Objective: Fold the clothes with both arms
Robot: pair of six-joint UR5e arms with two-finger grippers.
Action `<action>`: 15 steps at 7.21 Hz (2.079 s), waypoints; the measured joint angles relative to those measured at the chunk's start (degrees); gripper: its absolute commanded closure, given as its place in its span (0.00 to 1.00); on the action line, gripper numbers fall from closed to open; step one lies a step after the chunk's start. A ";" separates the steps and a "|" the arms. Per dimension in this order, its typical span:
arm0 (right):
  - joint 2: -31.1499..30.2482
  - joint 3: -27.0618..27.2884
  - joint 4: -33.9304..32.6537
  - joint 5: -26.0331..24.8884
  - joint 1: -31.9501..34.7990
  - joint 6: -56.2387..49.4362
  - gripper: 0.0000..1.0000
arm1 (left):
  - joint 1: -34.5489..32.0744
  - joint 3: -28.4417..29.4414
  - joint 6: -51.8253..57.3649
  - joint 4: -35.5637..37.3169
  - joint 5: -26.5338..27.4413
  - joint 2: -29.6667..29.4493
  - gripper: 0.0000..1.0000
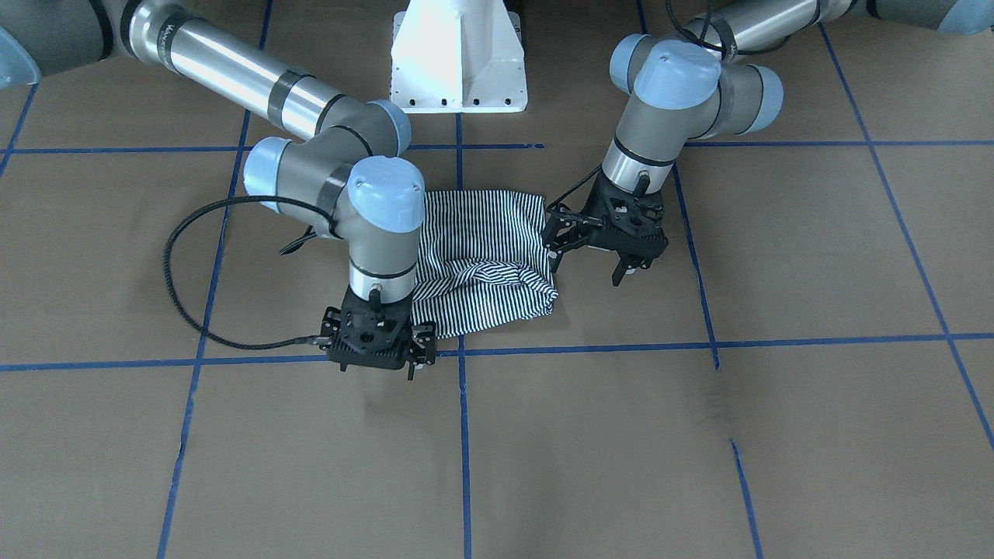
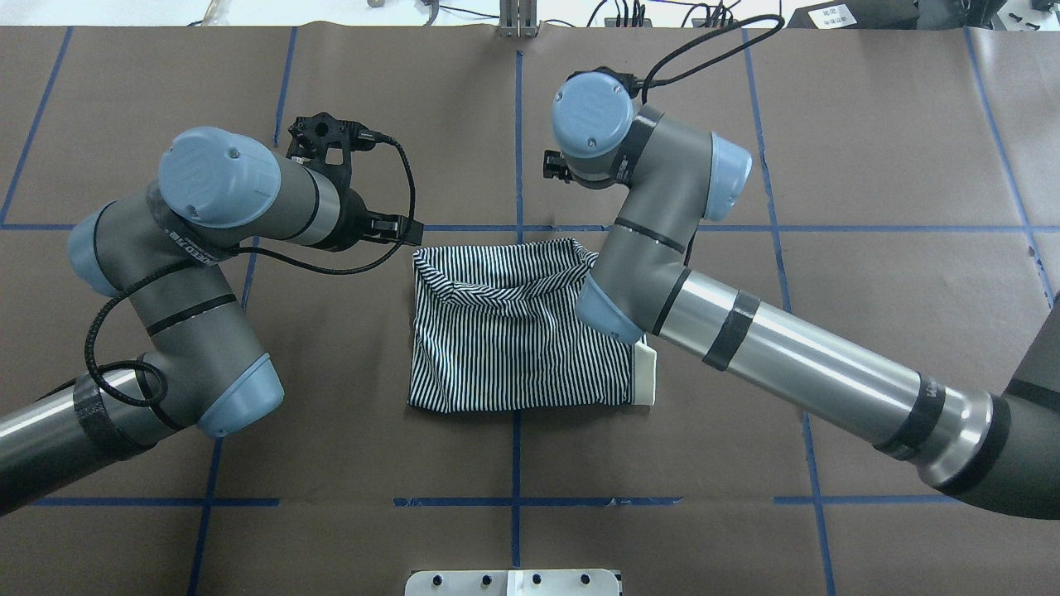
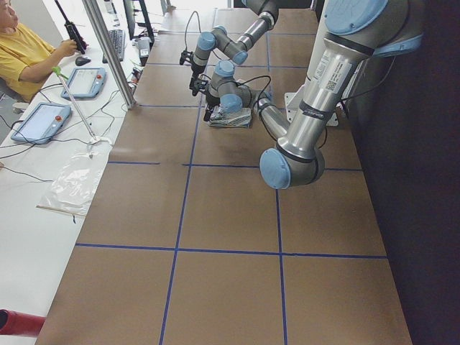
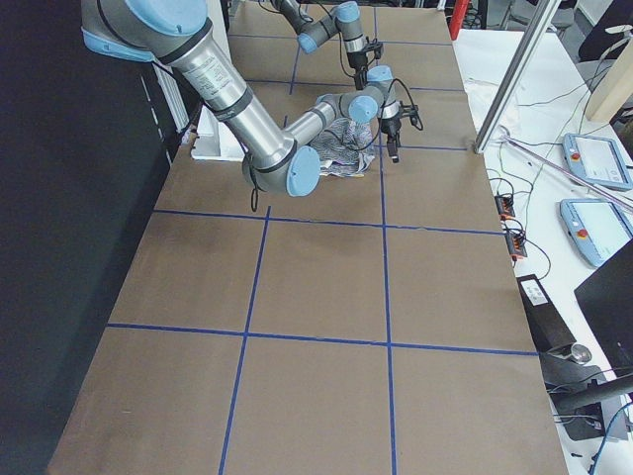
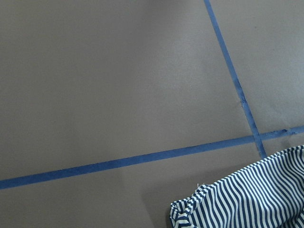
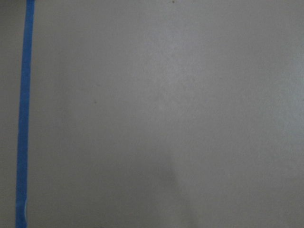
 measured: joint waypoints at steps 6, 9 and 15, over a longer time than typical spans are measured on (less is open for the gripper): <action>-9.34 12.53 3.68 9.38 4.60 -5.37 0.00 | 10.79 4.68 -6.16 0.74 7.94 -3.58 0.00; -10.40 13.59 4.09 9.82 4.63 -5.37 0.00 | 11.40 9.81 -6.26 0.94 8.80 -7.32 0.00; -10.66 14.82 4.13 9.58 3.75 -3.91 0.00 | 0.99 18.64 -0.44 -0.01 7.80 -10.17 0.00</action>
